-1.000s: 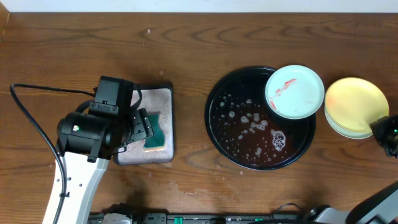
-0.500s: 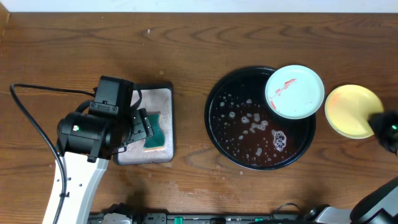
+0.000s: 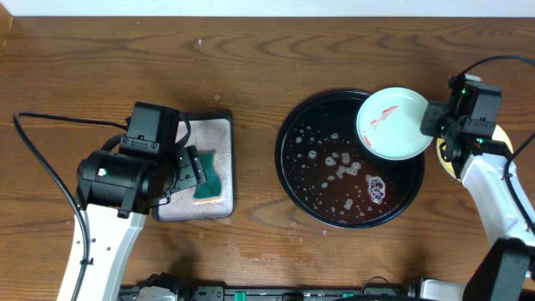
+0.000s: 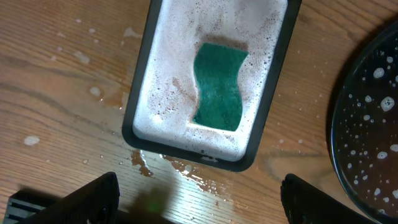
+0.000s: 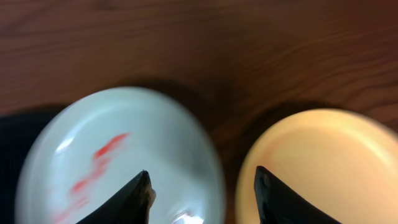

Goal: Clean dirty plates on tray and stack at the side
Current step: 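Pull the stained pale green plate to the tray center with the right gripper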

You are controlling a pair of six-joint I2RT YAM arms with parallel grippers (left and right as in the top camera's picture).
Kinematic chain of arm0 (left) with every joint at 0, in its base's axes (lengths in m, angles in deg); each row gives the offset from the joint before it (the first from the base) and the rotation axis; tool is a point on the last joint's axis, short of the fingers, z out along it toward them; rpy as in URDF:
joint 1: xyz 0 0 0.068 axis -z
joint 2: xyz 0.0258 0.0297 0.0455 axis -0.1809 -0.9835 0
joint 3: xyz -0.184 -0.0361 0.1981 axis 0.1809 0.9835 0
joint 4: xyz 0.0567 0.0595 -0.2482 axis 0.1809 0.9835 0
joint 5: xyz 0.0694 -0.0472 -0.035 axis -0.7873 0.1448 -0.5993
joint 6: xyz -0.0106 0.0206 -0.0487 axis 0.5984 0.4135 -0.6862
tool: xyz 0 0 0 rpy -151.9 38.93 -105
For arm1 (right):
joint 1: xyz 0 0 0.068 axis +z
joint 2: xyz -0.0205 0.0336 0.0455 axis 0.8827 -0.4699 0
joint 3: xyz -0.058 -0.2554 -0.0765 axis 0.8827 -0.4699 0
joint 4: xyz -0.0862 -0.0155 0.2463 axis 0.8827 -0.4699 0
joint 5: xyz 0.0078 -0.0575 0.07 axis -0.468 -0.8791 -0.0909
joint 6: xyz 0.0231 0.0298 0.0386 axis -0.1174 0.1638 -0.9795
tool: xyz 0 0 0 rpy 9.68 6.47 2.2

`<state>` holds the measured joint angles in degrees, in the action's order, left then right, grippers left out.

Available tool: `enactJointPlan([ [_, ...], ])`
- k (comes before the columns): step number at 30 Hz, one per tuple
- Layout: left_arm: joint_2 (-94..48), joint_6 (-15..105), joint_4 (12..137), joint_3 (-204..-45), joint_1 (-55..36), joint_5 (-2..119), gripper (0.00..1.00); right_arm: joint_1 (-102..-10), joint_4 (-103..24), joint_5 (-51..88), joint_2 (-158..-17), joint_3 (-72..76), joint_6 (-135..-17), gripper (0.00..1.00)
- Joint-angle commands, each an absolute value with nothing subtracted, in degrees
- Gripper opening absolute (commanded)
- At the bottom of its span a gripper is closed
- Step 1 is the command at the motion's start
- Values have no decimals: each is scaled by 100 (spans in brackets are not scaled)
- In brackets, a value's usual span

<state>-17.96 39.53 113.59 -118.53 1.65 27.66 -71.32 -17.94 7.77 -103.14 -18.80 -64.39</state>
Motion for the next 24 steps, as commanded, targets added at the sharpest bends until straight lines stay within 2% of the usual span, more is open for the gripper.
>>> enactJointPlan([
  [1, -1802, 3990, 11380, -11901, 137, 2737, 84, -7282, -1534, 170, -10729, -1821, -6046, 51],
  [8, -1802, 3990, 11380, -11901, 137, 2740, 83, -7435, -1150, 681, -11492, -1821, -5897, 47],
  [11, -1802, 3990, 11380, -11901, 137, 2737, 84, -7435, -1104, 980, -11735, -1821, -5897, 31],
  [13, -1802, 3990, 11380, -11901, 137, 2737, 83, -7435, -1174, 1262, -11781, -1821, -5899, 24],
  [15, -1802, 3990, 11380, -11901, 137, 2737, 83, -7435, -1314, 1437, -11783, -1821, -5906, 1],
  [19, -1802, 3990, 11380, -11901, 139, 2737, 83, -7435, -1775, 1503, -11595, -1821, -6306, 1],
  [24, -1802, 3990, 11380, -11901, 137, 2737, 83, -7365, -2627, 1936, -10681, -1821, -6620, 1],
])
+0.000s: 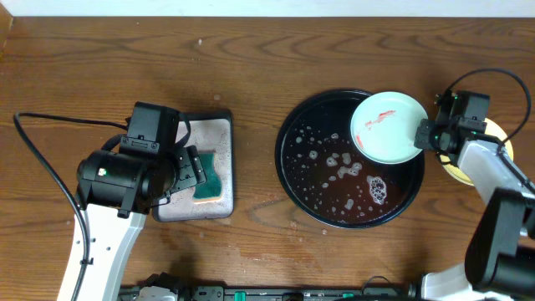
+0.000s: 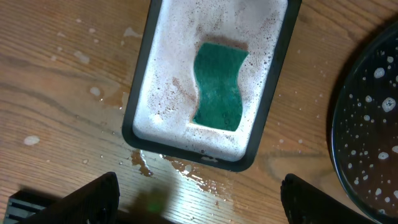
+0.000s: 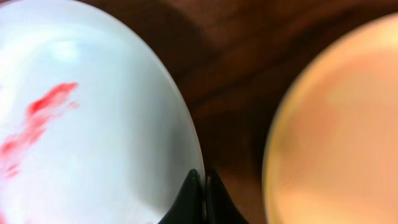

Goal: Clean dirty plates on tray and stack at the side
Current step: 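Pull the stained pale green plate to the tray center with the right gripper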

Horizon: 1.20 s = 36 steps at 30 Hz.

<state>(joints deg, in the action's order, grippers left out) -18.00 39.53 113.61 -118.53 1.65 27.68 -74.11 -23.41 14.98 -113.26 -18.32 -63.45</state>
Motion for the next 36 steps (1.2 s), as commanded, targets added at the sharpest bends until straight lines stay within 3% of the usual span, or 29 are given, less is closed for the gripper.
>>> enactJointPlan([
  [1, -1802, 3990, 11380, -11901, 137, 2737, 84, -7335, -2771, 2091, -10524, -1821, -6655, 1],
  [5, -1802, 3990, 11380, -11901, 137, 2737, 83, -6998, -3663, 2738, -9953, -1823, -6920, 1],
  [10, -1802, 3990, 11380, -11901, 137, 2737, 83, -6299, -4607, 2440, -10028, -1961, -7117, 1],
  [15, -1802, 3990, 11380, -11901, 139, 2737, 84, -5759, -4376, 1474, -10207, -2393, -7938, 1],
  [19, -1802, 3990, 11380, -11901, 137, 2737, 83, -5661, -4035, 1496, -10213, -2446, -7941, 1],
  [21, -1802, 3990, 11380, -11901, 137, 2737, 83, -5643, -3925, 1516, -10213, -2444, -7715, 25],
  [22, -1802, 3990, 11380, -11901, 137, 2737, 83, -5639, -3921, 1514, -10209, -2422, -7549, 31],
  [29, -1802, 3960, 11223, -11901, 137, 2740, 84, -5626, -4140, 2666, -9501, -2186, -6808, 28],
  [36, -2078, 3923, 10913, -11484, 150, 2742, 83, -5427, -4387, 3894, -8307, -2186, -6242, 33],
])
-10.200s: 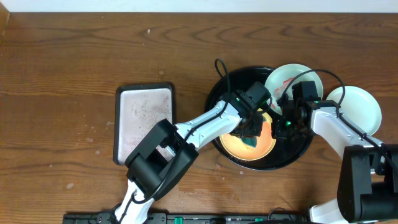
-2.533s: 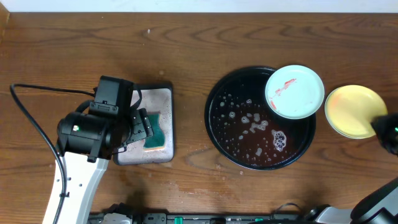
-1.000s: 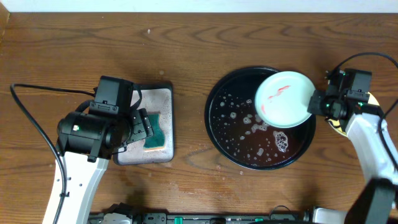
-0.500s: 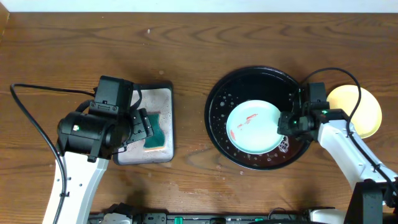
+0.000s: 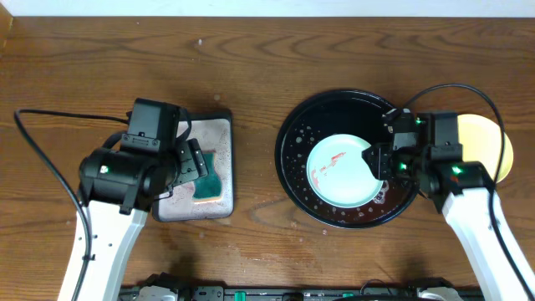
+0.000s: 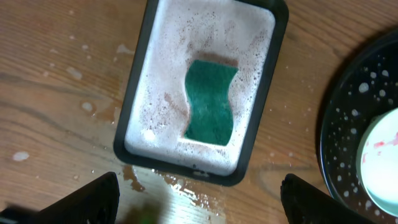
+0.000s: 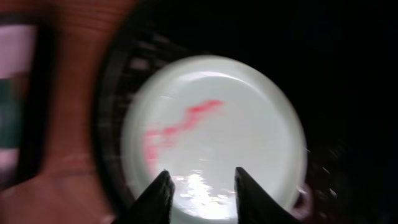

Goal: Clean dirty plates on tray and stack at the side
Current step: 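Pull the stained pale green plate to the tray center with the right gripper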

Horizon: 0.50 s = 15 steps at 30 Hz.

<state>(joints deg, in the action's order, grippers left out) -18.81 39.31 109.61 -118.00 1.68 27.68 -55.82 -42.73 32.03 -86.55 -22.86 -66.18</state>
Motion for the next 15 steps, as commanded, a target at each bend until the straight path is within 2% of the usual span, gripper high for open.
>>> enactJointPlan([
  [1, -2156, 3923, 10808, -11315, 150, 2742, 83, -5398, -4470, 3896, -8211, -2186, -6251, 33],
  [5, -2561, 3958, 9938, -10502, 148, 2740, 82, -5363, -4824, 3894, -8047, -2186, -6402, 33],
  [10, -3328, 3966, 8705, -9698, 148, 3179, 72, -5361, -5222, 3894, -8060, -2188, -6507, 30],
  [15, -4338, 3964, 7914, -9569, 148, 3419, 49, -5361, -5519, 3503, -8067, -2188, -6894, 29],
])
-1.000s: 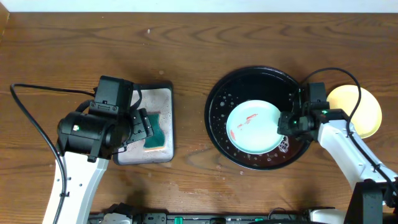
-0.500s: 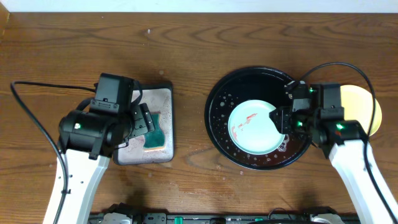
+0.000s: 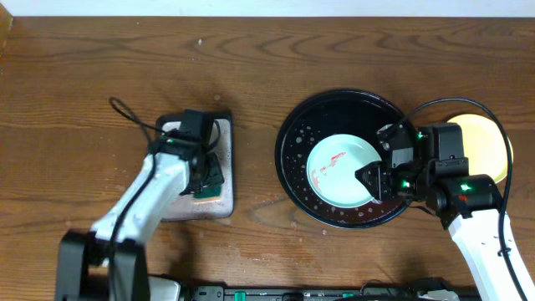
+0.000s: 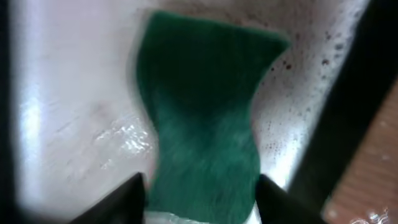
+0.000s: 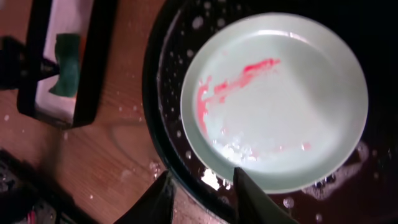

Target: Clean dirty plates on tray and stack at the side

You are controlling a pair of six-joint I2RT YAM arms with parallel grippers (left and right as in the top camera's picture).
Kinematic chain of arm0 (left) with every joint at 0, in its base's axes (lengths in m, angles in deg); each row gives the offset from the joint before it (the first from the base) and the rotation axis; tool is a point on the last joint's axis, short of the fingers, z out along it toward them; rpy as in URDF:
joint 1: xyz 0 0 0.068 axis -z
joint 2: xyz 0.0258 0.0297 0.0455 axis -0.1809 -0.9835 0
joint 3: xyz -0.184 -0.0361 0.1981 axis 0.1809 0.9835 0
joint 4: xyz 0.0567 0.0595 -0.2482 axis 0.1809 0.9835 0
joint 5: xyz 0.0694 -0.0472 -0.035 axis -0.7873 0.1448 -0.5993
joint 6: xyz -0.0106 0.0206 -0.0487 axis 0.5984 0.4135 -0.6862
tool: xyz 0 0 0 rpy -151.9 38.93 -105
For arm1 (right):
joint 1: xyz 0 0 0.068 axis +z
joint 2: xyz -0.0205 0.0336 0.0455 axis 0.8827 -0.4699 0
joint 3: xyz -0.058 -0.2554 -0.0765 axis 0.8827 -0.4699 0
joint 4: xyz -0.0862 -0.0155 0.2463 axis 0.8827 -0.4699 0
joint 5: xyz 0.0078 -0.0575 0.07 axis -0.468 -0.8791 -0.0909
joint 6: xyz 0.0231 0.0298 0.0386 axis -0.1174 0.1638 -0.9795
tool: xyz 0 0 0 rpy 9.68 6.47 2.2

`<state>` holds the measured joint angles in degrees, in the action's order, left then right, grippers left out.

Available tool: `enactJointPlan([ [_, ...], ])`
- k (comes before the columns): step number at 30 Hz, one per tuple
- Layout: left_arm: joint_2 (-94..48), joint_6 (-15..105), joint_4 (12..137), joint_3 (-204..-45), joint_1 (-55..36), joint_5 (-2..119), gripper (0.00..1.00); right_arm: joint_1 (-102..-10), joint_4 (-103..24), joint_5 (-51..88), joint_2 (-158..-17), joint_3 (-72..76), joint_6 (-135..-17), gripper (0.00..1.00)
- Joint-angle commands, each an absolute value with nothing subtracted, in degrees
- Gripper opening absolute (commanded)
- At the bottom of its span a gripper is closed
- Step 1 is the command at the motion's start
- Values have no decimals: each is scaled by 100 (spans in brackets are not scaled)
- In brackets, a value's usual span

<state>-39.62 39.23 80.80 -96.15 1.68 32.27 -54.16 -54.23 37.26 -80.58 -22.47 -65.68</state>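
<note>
A pale green plate (image 3: 338, 171) with a red smear lies flat in the round black tray (image 3: 288, 180), among suds. My right gripper (image 5: 205, 196) hangs open above the plate's (image 5: 273, 99) near edge, holding nothing. A green sponge (image 4: 205, 124) lies in the foamy rectangular tray (image 3: 201, 209). My left gripper (image 4: 202, 199) is down in that tray, open, with one finger on each side of the sponge's near end. Whether the fingers touch it is unclear. A yellow plate (image 3: 485, 146) sits on the table right of the round tray.
Soapy water and spots of foam cover the round tray's floor (image 5: 186, 37). Splashes wet the wood between the two trays (image 3: 259, 205). The right arm's cable (image 3: 451, 104) loops over the yellow plate.
My left gripper was well above the foamy tray and is now low in it, straddling the sponge. My right gripper has pulled back higher from the plate, which stays in the round tray.
First my right gripper was open at the green plate's rim, at the round tray's far right. Then it was shut on that rim. Later the plate lay in the tray's middle with the gripper open. My left gripper hovered throughout, and is now at the sponge.
</note>
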Motion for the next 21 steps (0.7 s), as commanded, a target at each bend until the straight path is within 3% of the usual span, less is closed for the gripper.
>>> enactJointPlan([
  [1, -4534, 3964, 7768, -9569, 148, 3384, 45, -5361, -5591, 3369, -8071, -2188, -6981, 29],
  [4, -5046, 3925, 7457, -9569, 148, 3192, 29, -5363, -5886, 2718, -8161, -2190, -7414, 30],
  [6, -5306, 3918, 7427, -9571, 148, 3183, 8, -5363, -6024, 2475, -8268, -2201, -7661, 34],
  [7, -5365, 3918, 7444, -9571, 148, 3186, 7, -5363, -6048, 2478, -8340, -2212, -7689, 35],
  [17, -4541, 3925, 8487, -10115, 148, 3183, 8, -5361, -5580, 2475, -9451, -2573, -7921, 37],
  [18, -4373, 3927, 8554, -10150, 148, 3183, 17, -5361, -5455, 2478, -9599, -2606, -7919, 38],
  [19, -4235, 3927, 8581, -10155, 148, 3186, 34, -5361, -5351, 2478, -9743, -2625, -7919, 38],
  [21, -3946, 3933, 8657, -10152, 148, 3183, 42, -5361, -5254, 2478, -10001, -2643, -7921, 38],
])
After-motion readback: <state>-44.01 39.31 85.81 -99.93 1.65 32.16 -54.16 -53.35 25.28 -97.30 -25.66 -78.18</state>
